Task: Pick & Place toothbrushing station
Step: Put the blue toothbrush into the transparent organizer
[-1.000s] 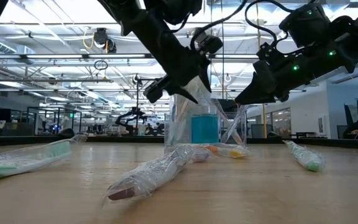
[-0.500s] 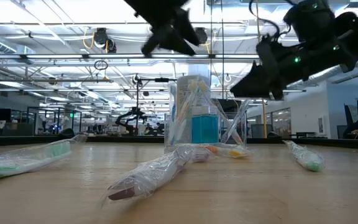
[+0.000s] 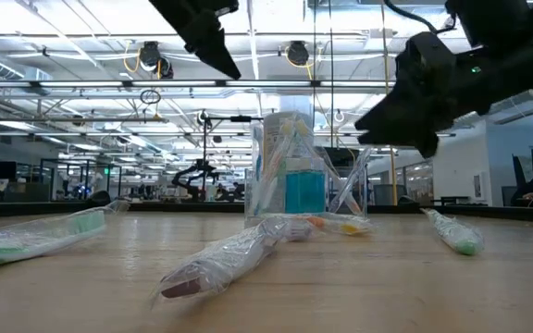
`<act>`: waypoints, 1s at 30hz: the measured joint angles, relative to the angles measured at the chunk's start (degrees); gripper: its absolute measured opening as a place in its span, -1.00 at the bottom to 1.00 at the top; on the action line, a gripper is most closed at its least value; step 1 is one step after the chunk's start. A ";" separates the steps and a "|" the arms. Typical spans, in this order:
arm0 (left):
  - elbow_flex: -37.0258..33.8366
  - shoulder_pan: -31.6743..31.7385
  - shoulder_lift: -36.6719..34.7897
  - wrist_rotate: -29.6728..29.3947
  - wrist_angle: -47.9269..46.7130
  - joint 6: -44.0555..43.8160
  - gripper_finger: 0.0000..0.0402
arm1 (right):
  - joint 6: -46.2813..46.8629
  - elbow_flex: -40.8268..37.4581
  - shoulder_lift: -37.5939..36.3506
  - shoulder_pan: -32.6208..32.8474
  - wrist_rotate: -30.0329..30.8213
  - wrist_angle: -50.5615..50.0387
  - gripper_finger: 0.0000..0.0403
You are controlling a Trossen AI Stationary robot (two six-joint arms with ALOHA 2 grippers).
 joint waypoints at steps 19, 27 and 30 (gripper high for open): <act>0.00 1.45 0.58 0.78 3.03 0.59 -0.08 | 27.37 38.56 -0.55 8.12 -11.78 -74.51 -0.61; -1.73 1.45 0.58 0.76 5.17 0.57 -0.08 | 49.36 39.00 1.19 11.35 -32.73 -97.33 -0.65; -2.98 1.45 0.58 0.76 5.44 0.59 -0.08 | 50.73 35.00 0.76 13.32 -36.06 -96.92 -0.63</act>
